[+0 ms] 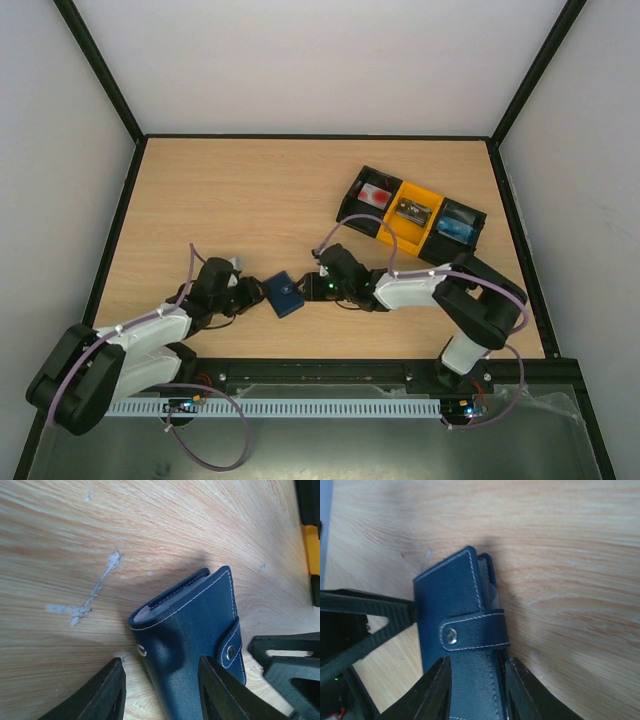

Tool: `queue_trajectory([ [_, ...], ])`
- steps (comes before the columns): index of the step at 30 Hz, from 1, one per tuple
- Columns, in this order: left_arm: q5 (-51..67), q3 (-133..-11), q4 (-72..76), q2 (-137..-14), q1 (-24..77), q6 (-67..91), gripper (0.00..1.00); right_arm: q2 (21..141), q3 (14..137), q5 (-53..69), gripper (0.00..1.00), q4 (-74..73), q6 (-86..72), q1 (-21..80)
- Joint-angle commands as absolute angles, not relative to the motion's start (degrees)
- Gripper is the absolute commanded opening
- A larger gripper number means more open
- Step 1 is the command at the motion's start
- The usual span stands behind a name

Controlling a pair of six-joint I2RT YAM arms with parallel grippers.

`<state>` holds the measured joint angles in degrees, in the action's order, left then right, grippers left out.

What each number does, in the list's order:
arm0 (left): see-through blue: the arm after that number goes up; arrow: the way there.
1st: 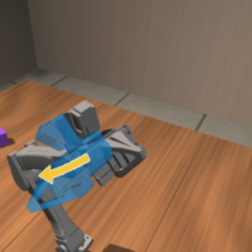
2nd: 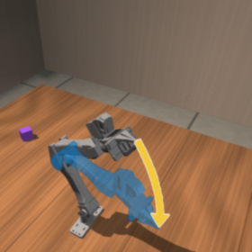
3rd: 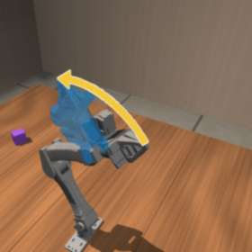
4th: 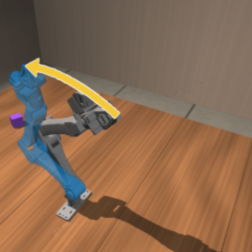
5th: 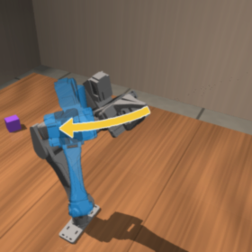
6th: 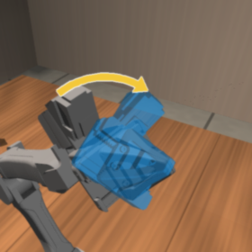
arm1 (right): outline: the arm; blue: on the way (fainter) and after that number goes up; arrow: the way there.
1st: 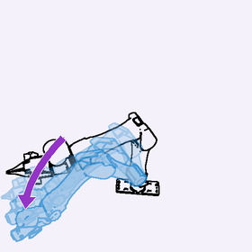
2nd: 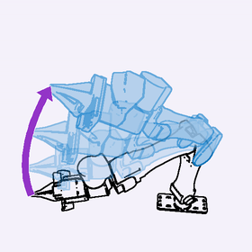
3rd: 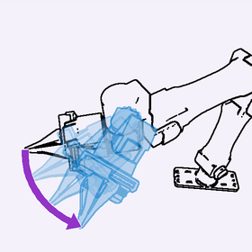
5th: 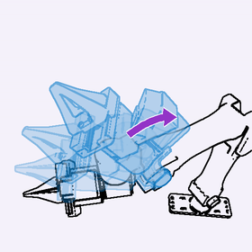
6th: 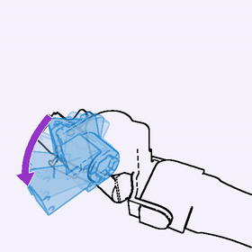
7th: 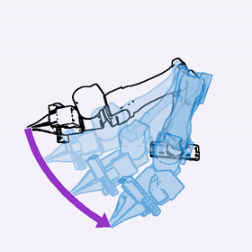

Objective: Take the credit cards out of the card holder

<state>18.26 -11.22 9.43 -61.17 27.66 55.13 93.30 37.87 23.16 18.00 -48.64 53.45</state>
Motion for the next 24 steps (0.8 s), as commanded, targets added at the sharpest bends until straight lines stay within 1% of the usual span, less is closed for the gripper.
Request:
queue_trajectory([
  [1, 20.9, -11.3, 11.71, -64.38, 27.7, 53.71, 0.43, 96.08, 39.44, 24.52, 0.3, 17.61, -45.46, 54.86],
  [4, 21.91, -11.34, 14.14, -65.5, 29.11, 54.86, 0.42, 96.2, 38.22, 23.06, 0.25, 15.78, -45.25, 55.09],
  [9, 22.89, -11.52, 21.52, -69.73, 33.94, 58.38, 0.4, 93.38, 33.42, 21.63, 0.05, 15.53, -45.92, 55.11],
  [10, 22.87, -11.81, 22.49, -70.69, 35.04, 59.04, 0.39, 91.91, 32.14, 21.52, 0.03, 15.75, -46.09, 55.15],
  [12, 22.64, -12.7, 24.1, -72.81, 37.41, 60.06, 0.39, 89.61, 29.61, 21.0, 0.02, 15.63, -46.43, 55.14],
  [19, 22.81, -14.44, 28.81, -76.52, 45.41, 65.81, 0.37, 74.43, 20.02, 15.22, 0.02, 10.07, -48.25, 55.11],
  [24, 22.5, -14.5, 32.5, -77.95, 48.19, 67.89, 0.37, 65.6, 17.81, 11.44, 0.03, 2.54, -50.0, 55.06],
])
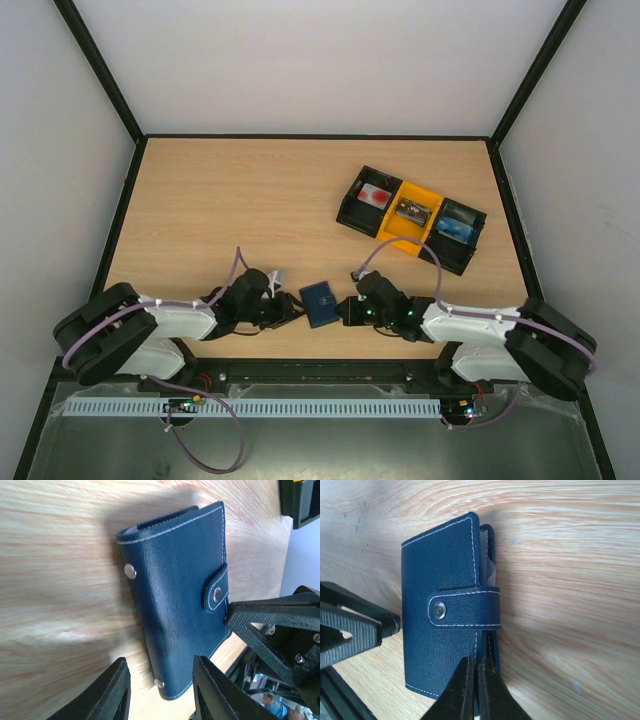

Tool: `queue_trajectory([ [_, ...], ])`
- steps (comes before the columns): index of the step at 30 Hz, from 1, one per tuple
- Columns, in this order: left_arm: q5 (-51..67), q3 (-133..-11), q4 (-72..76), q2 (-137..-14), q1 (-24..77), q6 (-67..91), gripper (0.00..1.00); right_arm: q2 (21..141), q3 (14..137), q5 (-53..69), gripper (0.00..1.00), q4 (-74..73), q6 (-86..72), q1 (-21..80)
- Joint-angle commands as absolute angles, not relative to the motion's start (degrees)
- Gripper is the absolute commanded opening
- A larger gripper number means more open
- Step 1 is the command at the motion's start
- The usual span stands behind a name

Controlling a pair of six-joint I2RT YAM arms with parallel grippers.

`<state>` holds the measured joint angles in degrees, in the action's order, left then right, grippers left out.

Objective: Take the credit cards out of the card holder

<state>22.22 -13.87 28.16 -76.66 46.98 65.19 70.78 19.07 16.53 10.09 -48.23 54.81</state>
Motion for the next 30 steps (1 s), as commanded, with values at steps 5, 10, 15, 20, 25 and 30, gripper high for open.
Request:
queue_trajectory([
  [5, 25.86, -13.39, 39.82, -80.39, 48.25, 67.43, 0.4, 59.7, 21.18, 9.22, 0.18, -4.21, -50.68, 55.12],
  [10, 27.03, -11.35, 46.05, -80.73, 48.14, 68.83, 0.42, 61.47, 26.34, 7.41, 0.23, -7.13, -50.72, 55.16],
  [15, 24.75, -11.79, 40.51, -78.73, 47.25, 66.55, 0.42, 67.83, 31.71, 4.66, 0.23, -9.73, -49.91, 55.62],
  [20, 22.19, -9.35, 32.75, -72.31, 43.13, 65.74, 0.44, 74.56, 38.61, -1.08, 0.29, -13.83, -48.69, 59.97],
  [25, 15.39, -9.39, 19.98, -61.99, 41.21, 62.34, 0.46, 81.67, 42.9, -5.13, 0.31, -16.64, -48.25, 62.47],
  [30, 10.9, -8.97, 12.23, -53.14, 40.55, 60.78, 0.51, 86.66, 46.16, -8.39, 0.31, -19.84, -47.9, 64.41],
])
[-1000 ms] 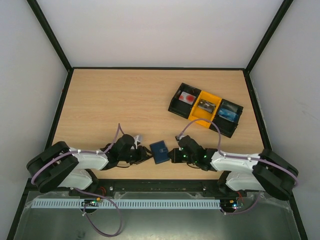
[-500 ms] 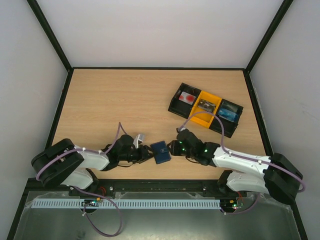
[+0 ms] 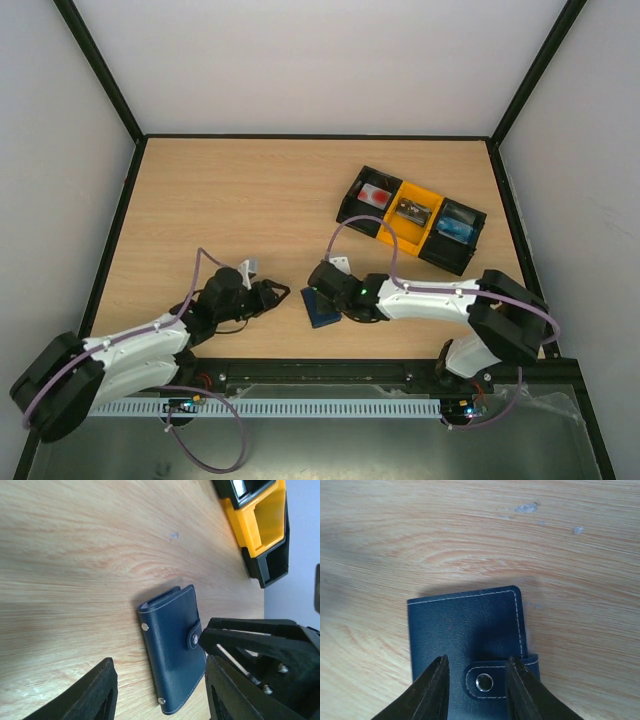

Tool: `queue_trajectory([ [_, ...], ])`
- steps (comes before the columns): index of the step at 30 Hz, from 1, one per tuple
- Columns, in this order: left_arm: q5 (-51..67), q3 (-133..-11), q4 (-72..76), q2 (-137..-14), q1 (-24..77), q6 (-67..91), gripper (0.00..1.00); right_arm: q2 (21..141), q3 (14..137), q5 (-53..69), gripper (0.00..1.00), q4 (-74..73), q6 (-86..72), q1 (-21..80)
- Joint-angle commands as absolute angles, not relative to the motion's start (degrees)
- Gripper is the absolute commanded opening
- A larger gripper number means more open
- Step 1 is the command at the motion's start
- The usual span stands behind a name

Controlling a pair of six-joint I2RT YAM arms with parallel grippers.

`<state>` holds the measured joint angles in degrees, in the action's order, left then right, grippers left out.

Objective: Take the credit cards out of the card holder

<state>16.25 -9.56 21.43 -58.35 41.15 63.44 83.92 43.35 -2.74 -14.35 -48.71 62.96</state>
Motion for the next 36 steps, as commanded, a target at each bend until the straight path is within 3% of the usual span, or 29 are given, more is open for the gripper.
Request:
queue_trajectory([
  [1, 10.49, -8.9, 11.37, -51.85, 40.38, 60.54, 0.52, 87.25, 46.63, -8.96, 0.31, -20.46, -48.02, 64.76],
  [18, 10.62, -8.08, 10.31, -51.11, 39.73, 60.05, 0.53, 93.54, 47.89, -12.53, 0.32, -22.61, -48.6, 67.45],
  [31, 10.32, -7.76, 10.74, -51.71, 39.73, 61.02, 0.55, 92.57, 48.92, -15.4, 0.16, -23.23, -49.04, 68.2],
  [36, 10.62, -7.56, 11.38, -52.29, 39.76, 61.43, 0.56, 92.48, 48.85, -14.9, 0.02, -22.17, -48.9, 68.29],
])
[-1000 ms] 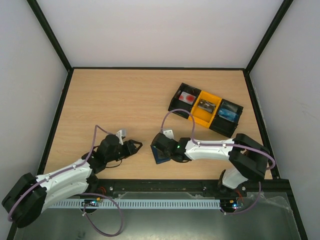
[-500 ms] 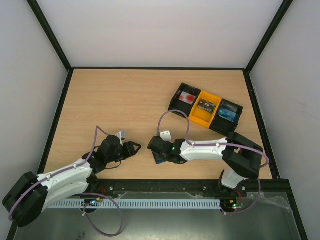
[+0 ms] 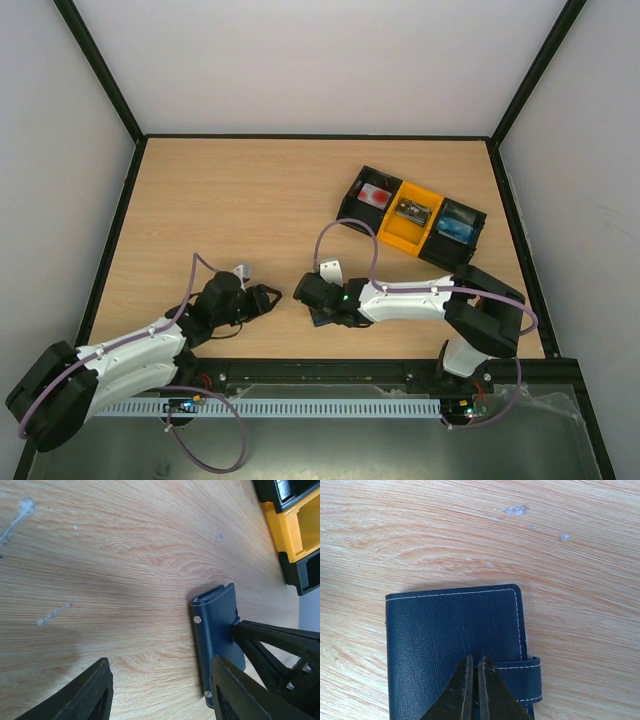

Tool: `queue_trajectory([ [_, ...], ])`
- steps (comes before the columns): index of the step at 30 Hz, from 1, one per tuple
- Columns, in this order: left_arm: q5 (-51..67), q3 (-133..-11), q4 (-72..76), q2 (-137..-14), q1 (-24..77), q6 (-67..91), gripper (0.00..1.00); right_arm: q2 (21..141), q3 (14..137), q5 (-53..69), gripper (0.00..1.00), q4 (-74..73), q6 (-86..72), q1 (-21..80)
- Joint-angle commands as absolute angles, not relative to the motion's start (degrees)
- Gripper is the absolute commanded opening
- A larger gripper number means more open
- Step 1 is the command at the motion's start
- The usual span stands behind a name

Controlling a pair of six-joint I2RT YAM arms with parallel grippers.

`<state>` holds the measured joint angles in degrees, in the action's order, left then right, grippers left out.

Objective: Take the credit cards out of the card holder

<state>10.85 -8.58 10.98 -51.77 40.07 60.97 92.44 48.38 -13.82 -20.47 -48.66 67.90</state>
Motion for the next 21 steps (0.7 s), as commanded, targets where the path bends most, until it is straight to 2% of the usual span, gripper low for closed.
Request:
queue_trajectory([
  [1, 10.63, -7.56, 11.41, -52.29, 39.81, 61.49, 0.56, 92.42, 48.81, -14.66, 0.02, -22.03, -48.67, 68.34],
  [6, 10.94, -7.61, 11.64, -52.38, 39.81, 61.53, 0.56, 90.66, 47.86, -13.93, 0.02, -20.28, -48.52, 68.56],
  [13, 13.25, -7.42, 14.5, -54.41, 39.87, 61.53, 0.55, 83.25, 42.31, -7.35, 0.02, -9.2, -50.34, 68.55],
  [21, 14.64, -7.9, 16.37, -56.15, 41.14, 60.97, 0.55, 75.03, 37.07, -5.71, 0.02, -1.93, -51.98, 68.55],
])
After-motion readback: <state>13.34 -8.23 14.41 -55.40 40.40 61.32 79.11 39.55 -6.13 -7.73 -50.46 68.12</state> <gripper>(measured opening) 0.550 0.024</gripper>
